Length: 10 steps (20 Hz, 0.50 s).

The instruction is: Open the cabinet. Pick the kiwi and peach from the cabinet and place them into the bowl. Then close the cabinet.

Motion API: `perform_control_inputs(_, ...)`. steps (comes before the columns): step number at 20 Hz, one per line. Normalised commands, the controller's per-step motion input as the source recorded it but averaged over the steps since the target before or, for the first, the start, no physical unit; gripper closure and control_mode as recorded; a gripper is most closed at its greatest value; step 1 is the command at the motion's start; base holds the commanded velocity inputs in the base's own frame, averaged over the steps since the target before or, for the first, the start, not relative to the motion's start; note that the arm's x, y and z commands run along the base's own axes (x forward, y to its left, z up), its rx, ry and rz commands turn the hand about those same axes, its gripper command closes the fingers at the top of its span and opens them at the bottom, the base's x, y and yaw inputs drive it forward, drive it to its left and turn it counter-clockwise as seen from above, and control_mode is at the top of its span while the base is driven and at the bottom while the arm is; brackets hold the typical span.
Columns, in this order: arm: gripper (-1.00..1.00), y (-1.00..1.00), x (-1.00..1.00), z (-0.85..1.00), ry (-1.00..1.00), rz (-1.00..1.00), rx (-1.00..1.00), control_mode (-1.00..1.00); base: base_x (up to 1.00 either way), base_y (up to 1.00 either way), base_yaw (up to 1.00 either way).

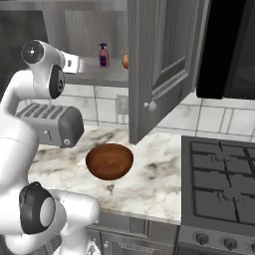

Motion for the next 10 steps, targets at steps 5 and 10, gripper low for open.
perform_control_inputs(5,-1.00,0.51,0.44,0.00,0.00,0.05,0.00,-1.00,0.00,0.00,0.00)
perform_control_inputs(10,-1.00,0.44,0.50,0.00,0.03,0.05,0.00,-1.00,0.00,0.00,0.00)
